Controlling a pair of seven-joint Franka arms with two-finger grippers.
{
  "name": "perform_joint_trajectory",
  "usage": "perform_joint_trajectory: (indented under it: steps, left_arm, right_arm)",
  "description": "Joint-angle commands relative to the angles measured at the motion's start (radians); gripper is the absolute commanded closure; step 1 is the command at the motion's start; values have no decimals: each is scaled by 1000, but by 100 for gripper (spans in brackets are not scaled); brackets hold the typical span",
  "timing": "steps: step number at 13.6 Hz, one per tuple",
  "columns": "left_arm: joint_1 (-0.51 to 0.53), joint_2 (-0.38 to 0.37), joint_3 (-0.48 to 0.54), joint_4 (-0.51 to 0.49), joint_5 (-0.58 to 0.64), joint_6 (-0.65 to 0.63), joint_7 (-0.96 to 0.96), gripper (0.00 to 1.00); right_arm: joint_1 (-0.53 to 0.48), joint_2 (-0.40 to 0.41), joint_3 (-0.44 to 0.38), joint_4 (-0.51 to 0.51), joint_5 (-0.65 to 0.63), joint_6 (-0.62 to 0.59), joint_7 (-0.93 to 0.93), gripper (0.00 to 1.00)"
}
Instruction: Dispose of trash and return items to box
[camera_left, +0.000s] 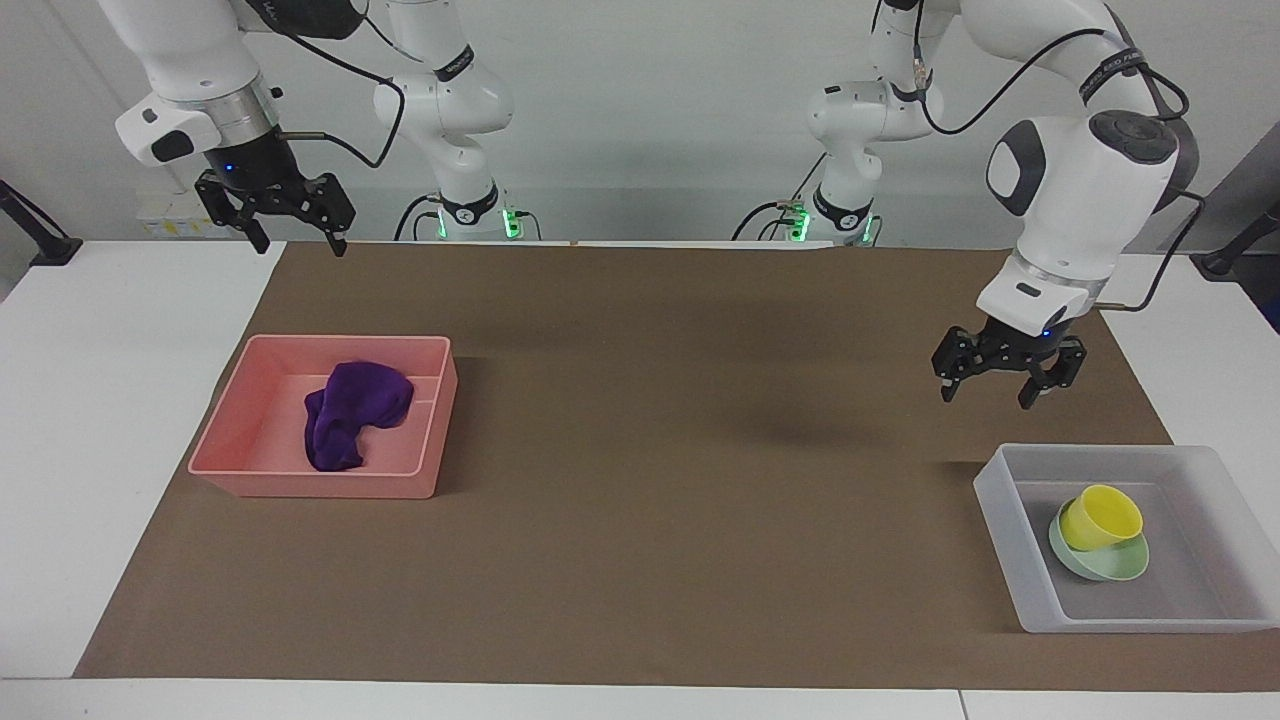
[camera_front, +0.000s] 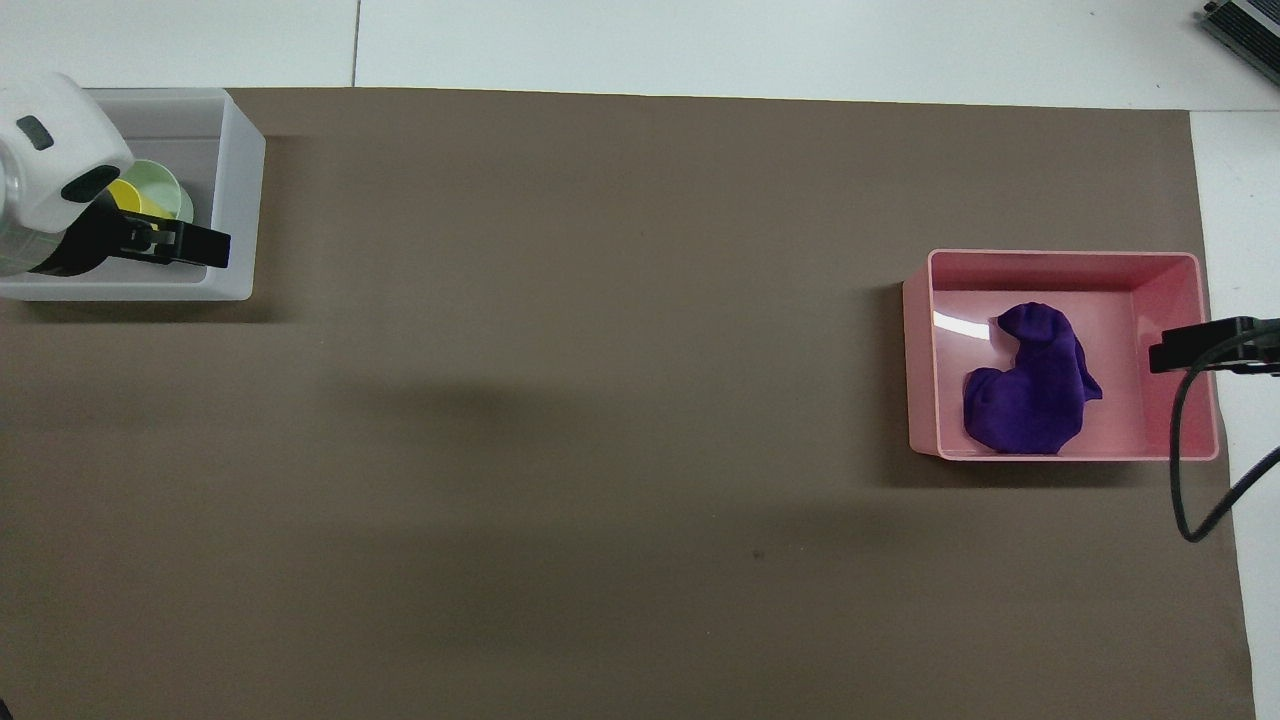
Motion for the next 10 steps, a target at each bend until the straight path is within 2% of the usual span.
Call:
perform_joint_trajectory:
  steps: [1, 5, 10]
  left_arm:
    - [-4, -21, 5, 30, 9, -83, -11, 0]
    - [-3, -98, 8, -55, 7, -154, -1, 0]
    - [0, -102, 8, -65, 7, -142, -1, 0]
  right_arm:
    - [-1, -26, 6, -24, 8, -7, 16, 0]
    - [0, -26, 6, -23, 8, -6, 14, 0]
    - [0, -26, 6, -23, 8, -6, 16, 0]
